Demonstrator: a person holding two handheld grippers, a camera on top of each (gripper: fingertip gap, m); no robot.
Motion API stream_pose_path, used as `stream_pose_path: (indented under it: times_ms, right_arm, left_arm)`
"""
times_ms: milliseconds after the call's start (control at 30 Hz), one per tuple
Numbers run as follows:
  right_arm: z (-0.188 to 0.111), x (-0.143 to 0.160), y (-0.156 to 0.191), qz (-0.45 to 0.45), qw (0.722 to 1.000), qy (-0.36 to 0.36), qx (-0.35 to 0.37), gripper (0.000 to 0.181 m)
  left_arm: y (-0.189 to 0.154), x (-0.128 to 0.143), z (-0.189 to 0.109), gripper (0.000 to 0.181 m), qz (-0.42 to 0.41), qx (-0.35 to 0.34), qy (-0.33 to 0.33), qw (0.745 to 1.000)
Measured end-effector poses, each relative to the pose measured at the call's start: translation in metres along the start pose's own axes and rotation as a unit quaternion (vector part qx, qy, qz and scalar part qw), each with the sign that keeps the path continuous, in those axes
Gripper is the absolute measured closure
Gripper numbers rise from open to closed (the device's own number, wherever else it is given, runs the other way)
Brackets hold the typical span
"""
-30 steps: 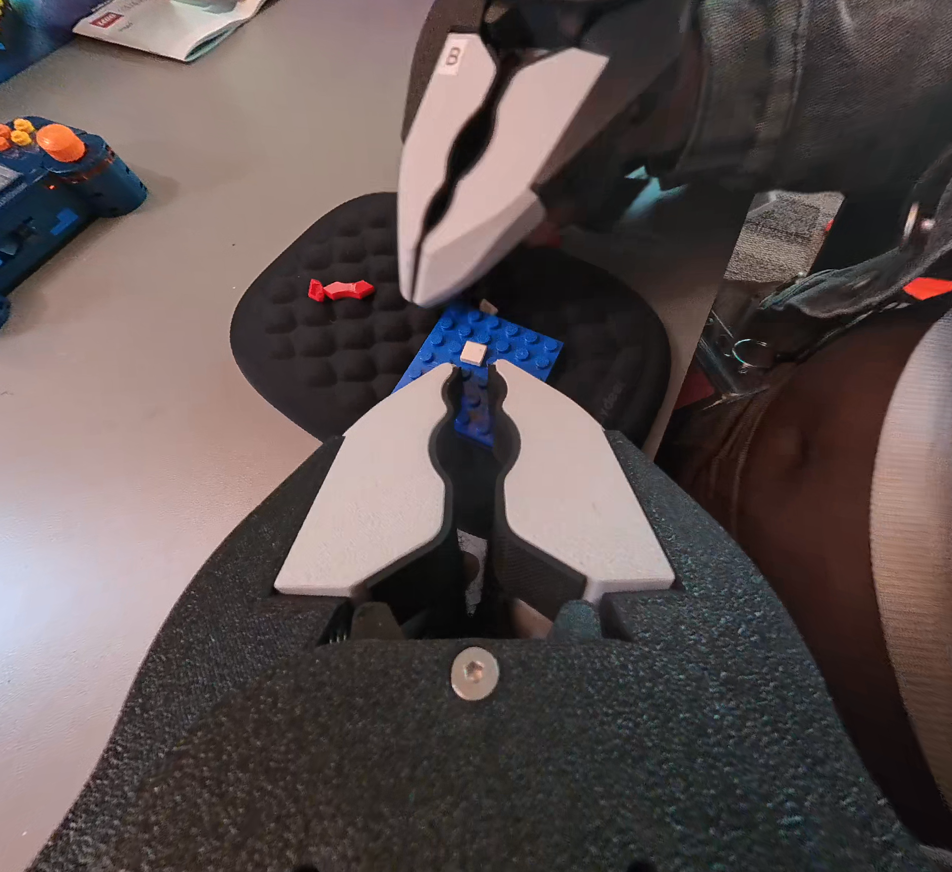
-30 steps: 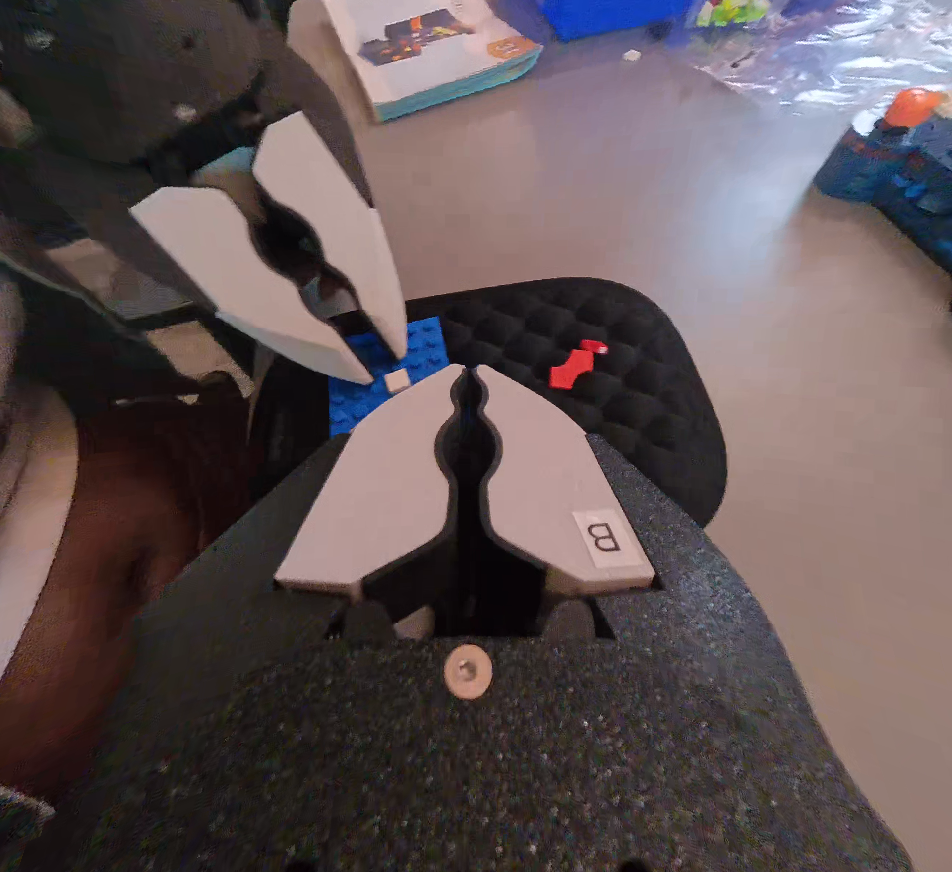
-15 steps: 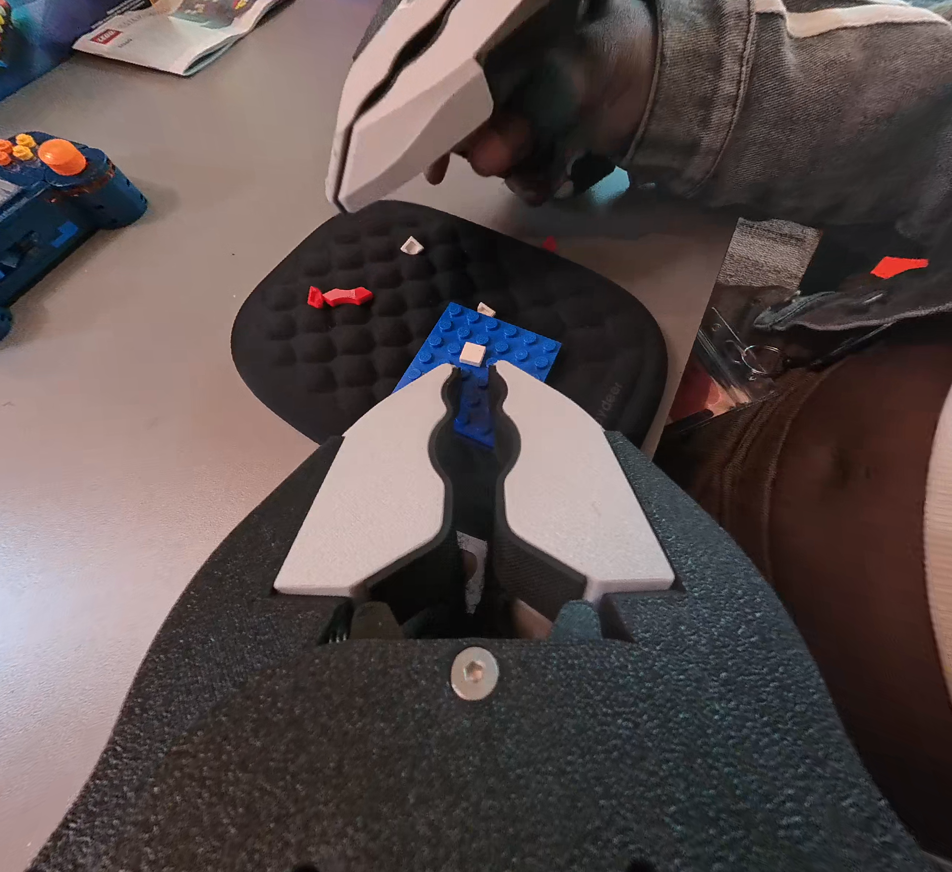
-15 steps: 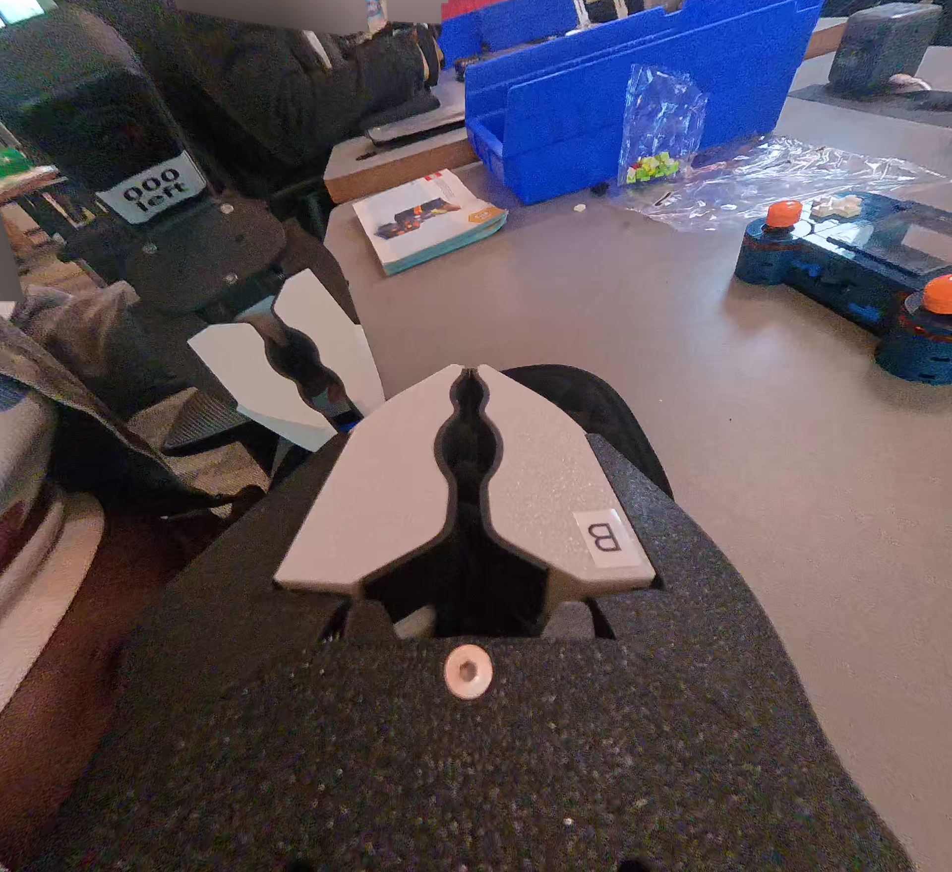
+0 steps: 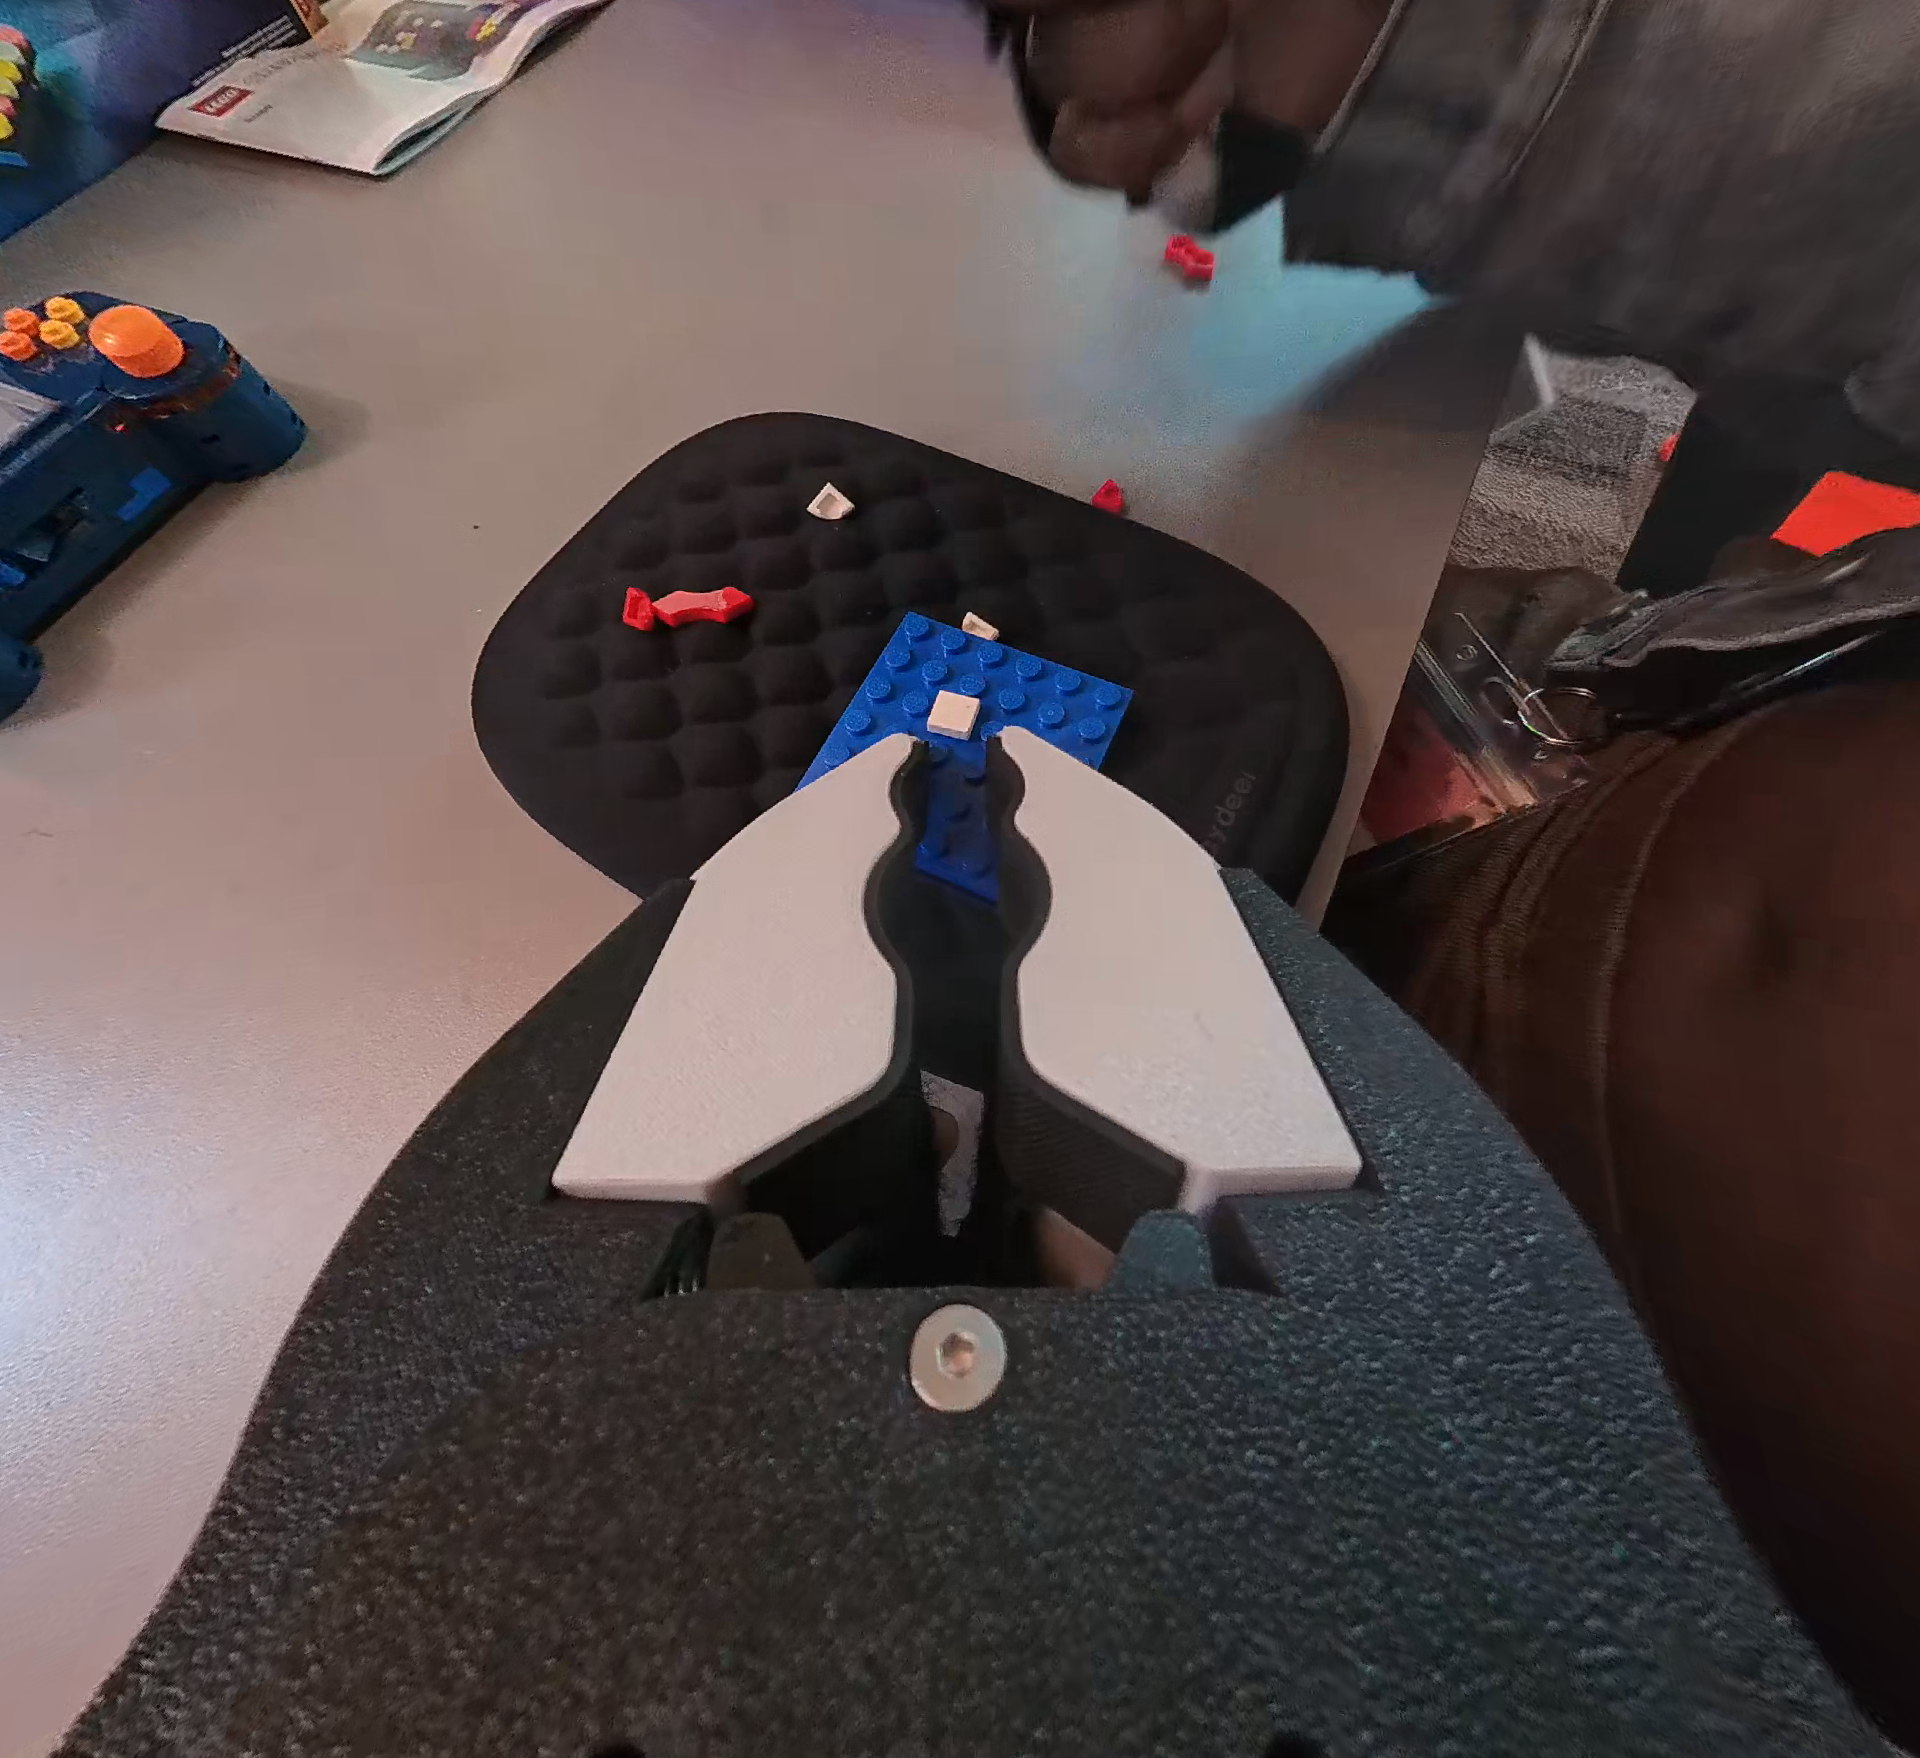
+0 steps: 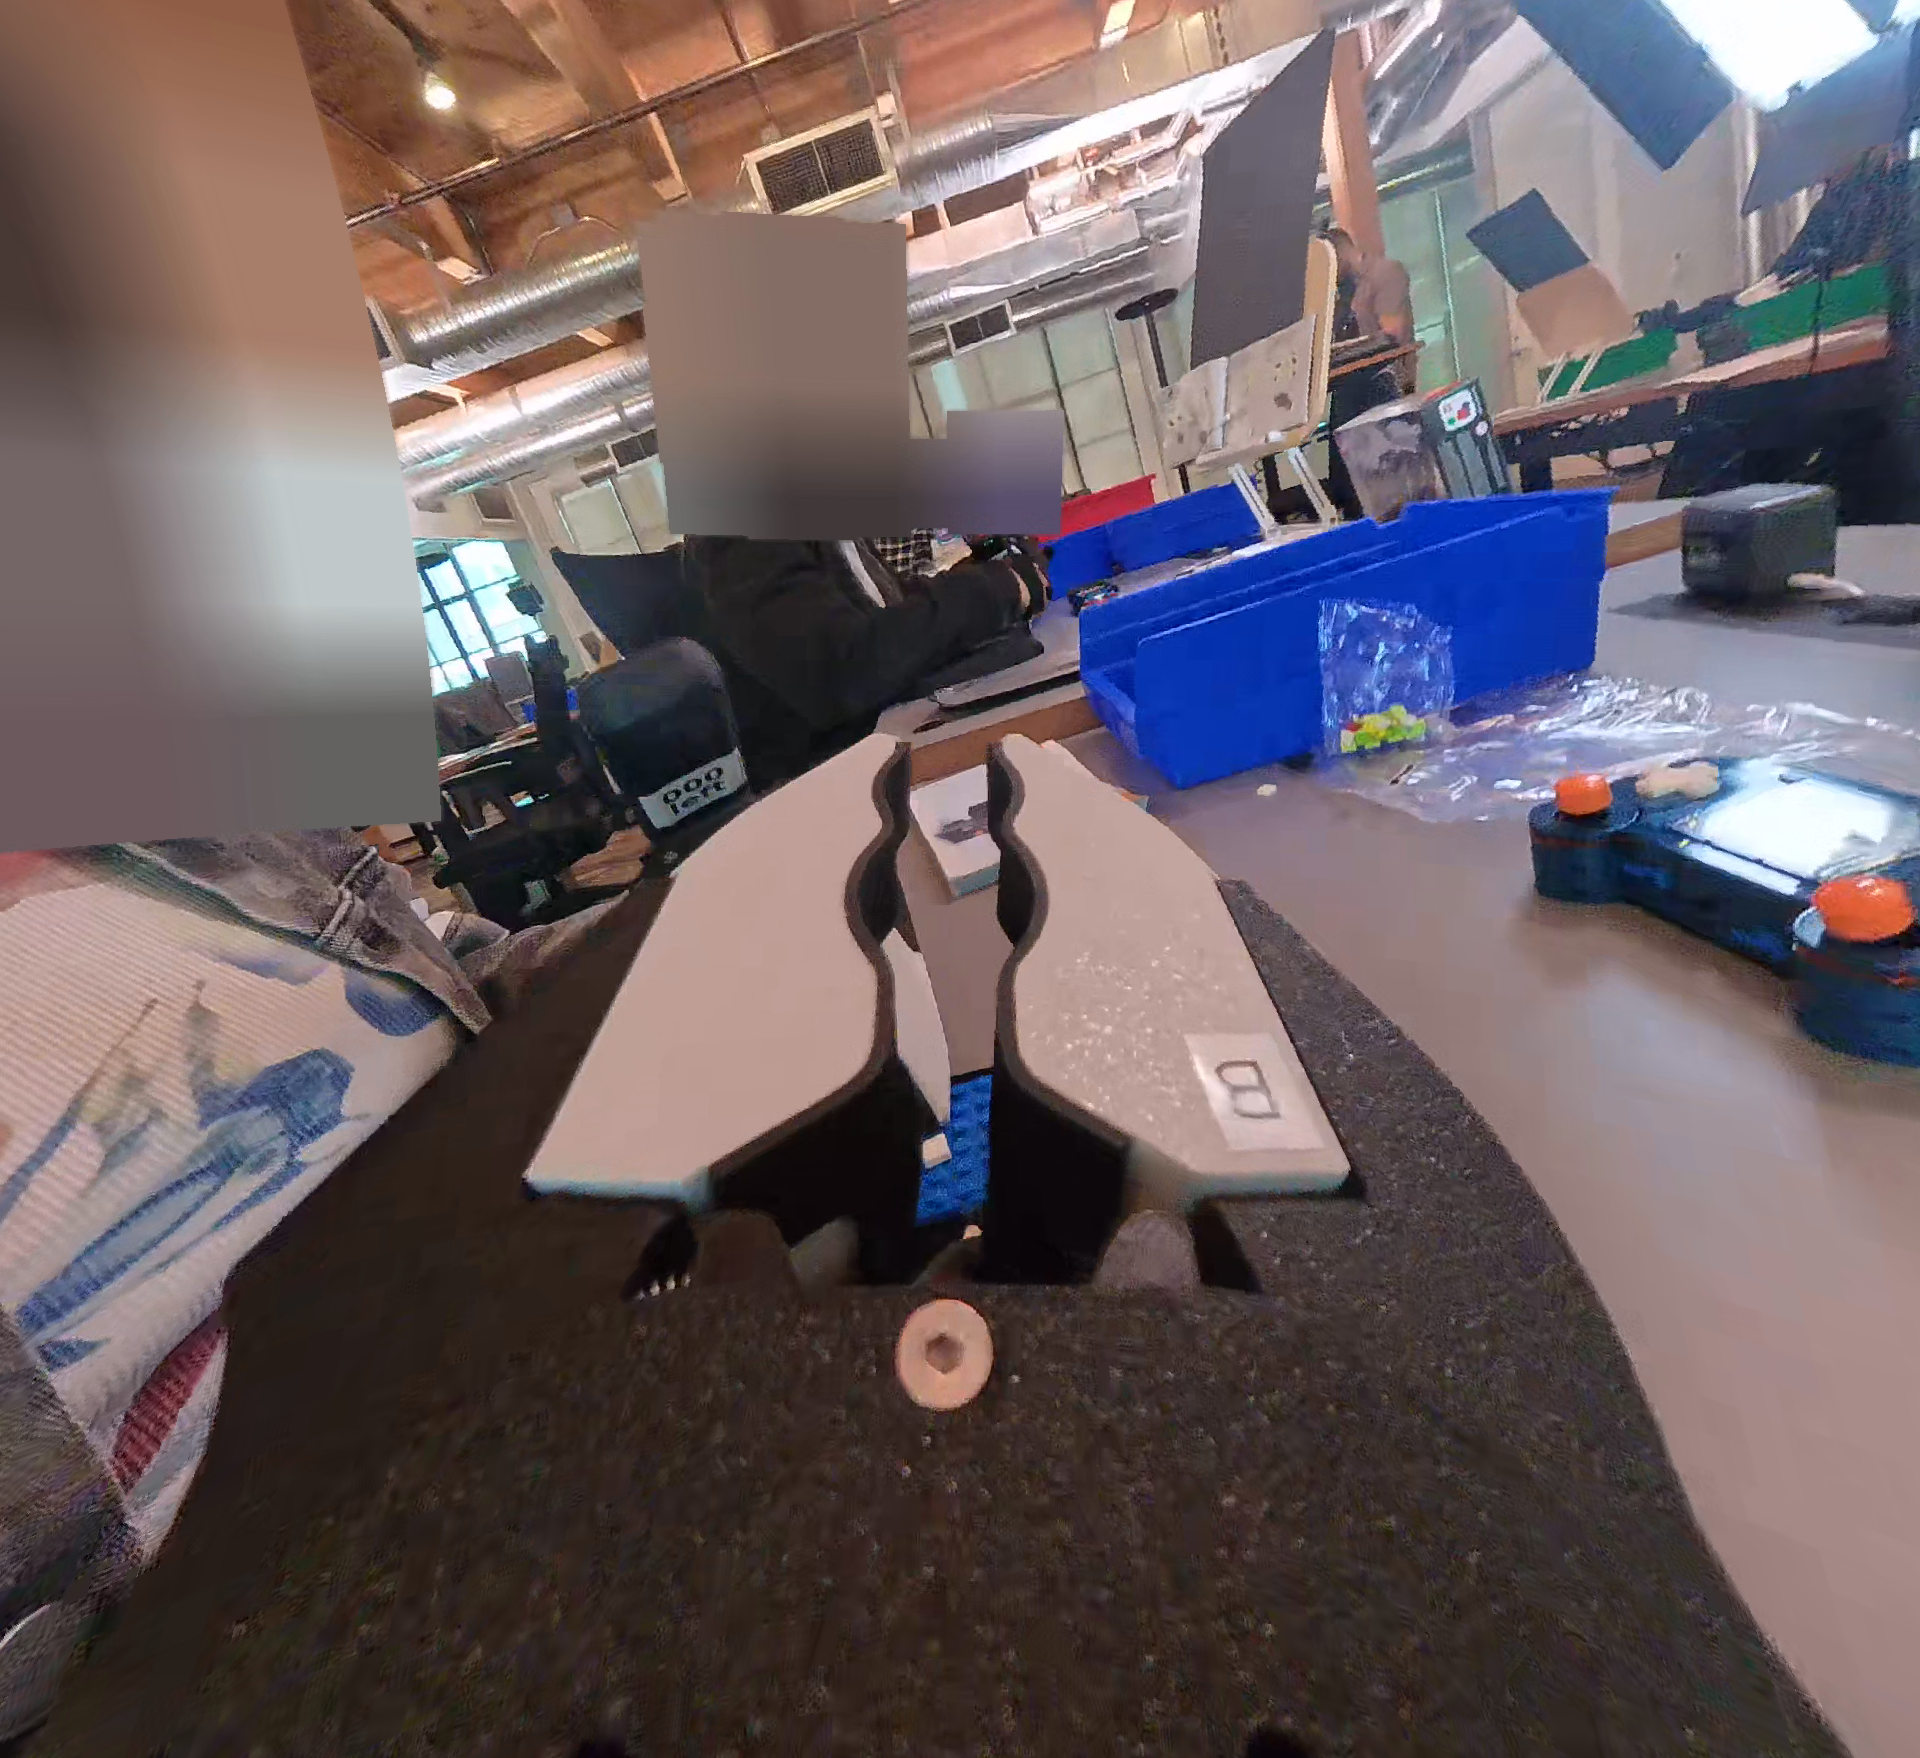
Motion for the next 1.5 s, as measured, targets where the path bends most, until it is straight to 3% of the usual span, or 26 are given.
stream_pose_path:
  times_ms: [167, 300, 467, 667, 967, 1233, 1500]
  right_arm:
    - [-0.032, -0.034, 0.026, -0.103, 0.992, 0.000, 0.071, 0.164]
    - [-0.057, -0.029, 0.033, -0.148, 0.981, 0.002, 0.124, 0.163]
    - [-0.077, 0.000, 0.034, -0.150, 0.980, 0.025, 0.126, 0.156]
    - [-0.086, -0.003, 0.075, -0.138, 0.989, 0.053, 0.012, 0.140]
    - [-0.141, -0.042, 0.101, -0.232, 0.965, 0.030, 0.120, 0.141]
    - [-0.130, -0.030, 0.097, -0.236, 0.960, 0.075, 0.129, 0.141]
    - [-0.109, 0.003, 0.086, -0.228, 0.948, 0.183, 0.127, 0.138]
  left_arm:
    - [0.000, 0.000, 0.000, 0.171, 0.003, -0.003, 0.000, 1.000]
    - [0.000, 0.000, 0.000, 0.171, 0.016, -0.014, 0.000, 1.000]
    - [0.000, -0.001, 0.000, 0.171, 0.025, -0.022, 0.001, 0.999]
    - [0.000, -0.001, 0.000, 0.171, 0.029, -0.027, 0.001, 0.999]
    - [0.000, -0.001, 0.000, 0.171, 0.032, -0.032, 0.001, 0.999]
    - [0.000, -0.002, 0.000, 0.172, 0.042, -0.038, 0.000, 0.998]
    - [0.000, -0.002, 0.000, 0.172, 0.044, -0.041, 0.000, 0.998]
Point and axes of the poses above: each gripper's, where its closed fingertips meet, z out along the fingers, x out of its underside, y = z × x across the jaws, the point moved 2 cm from there along -z, back along the fingers, and after that the axes turned 9 degrees about z, right-handed, at the moved point
